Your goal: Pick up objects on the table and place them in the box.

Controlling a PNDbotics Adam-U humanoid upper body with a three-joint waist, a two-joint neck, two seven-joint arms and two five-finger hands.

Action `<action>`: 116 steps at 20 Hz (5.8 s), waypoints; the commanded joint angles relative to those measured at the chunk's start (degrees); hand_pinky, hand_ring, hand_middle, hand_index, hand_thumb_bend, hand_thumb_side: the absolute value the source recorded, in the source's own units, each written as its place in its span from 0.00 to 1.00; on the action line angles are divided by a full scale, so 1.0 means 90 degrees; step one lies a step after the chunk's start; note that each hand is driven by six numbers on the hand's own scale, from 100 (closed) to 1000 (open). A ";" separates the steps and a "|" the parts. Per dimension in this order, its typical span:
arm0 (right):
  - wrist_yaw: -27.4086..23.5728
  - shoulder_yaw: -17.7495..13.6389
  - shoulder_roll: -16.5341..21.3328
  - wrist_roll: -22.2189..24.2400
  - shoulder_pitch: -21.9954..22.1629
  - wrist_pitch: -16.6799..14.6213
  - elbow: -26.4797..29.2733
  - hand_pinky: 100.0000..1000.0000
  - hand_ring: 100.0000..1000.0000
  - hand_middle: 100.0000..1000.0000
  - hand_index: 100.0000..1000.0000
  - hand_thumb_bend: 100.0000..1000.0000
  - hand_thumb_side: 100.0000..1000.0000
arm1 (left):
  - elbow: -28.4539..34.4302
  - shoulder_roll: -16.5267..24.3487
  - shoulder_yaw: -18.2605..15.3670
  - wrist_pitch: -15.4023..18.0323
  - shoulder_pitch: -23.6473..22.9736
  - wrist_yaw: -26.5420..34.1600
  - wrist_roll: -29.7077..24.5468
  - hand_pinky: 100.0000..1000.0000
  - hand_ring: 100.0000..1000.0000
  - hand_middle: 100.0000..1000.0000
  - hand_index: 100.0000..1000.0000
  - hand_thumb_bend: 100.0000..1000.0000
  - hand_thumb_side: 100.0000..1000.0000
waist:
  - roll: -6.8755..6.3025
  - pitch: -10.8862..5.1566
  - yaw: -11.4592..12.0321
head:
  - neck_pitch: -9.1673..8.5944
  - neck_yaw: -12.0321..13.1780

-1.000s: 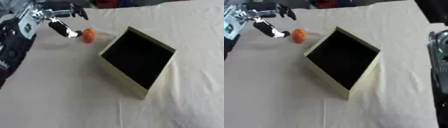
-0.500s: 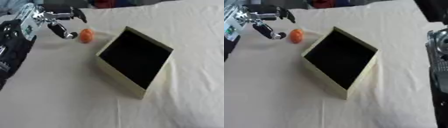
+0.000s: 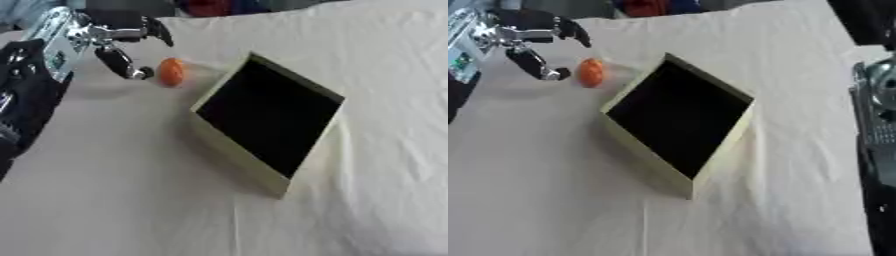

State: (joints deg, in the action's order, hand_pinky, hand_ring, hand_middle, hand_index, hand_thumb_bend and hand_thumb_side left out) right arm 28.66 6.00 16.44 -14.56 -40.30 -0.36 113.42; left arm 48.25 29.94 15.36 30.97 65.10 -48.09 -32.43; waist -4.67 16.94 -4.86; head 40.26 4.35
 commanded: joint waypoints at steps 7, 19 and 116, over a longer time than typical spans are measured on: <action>-0.0082 -0.0030 0.0073 -0.0047 -0.0101 0.0002 0.0130 0.70 0.80 0.58 0.69 0.00 0.66 | -0.0198 -0.0031 -0.0081 0.0210 0.0177 -0.0405 -0.0316 0.79 0.91 0.86 0.88 0.23 0.08 | -0.0035 -0.0073 -0.0098 | -0.0075 0.0040; -0.0190 -0.0003 0.0134 -0.0052 -0.0164 0.0031 0.0130 0.70 0.80 0.57 0.69 0.00 0.66 | -0.0325 -0.0193 -0.0282 -0.0091 0.0247 -0.0756 0.0299 0.64 0.80 0.71 0.79 0.03 0.00 | -0.0095 0.0085 -0.0214 | -0.0177 0.0066; 0.0231 -0.0270 -0.0157 -0.0510 -0.0131 -0.0092 0.0130 0.71 0.79 0.58 0.69 0.00 0.65 | 0.3057 -0.1936 0.0284 -0.0565 -0.0413 -0.0199 0.0384 0.62 0.78 0.74 0.83 0.00 0.31 | 0.0066 -0.0209 -0.0137 | -0.0070 0.0149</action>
State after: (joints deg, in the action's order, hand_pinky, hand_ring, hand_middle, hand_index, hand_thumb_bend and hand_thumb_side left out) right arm 30.61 4.05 14.45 -18.94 -40.81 -1.16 113.43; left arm 73.27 11.00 18.89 26.53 60.33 -51.16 -29.10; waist -4.46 16.51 -6.17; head 39.76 5.86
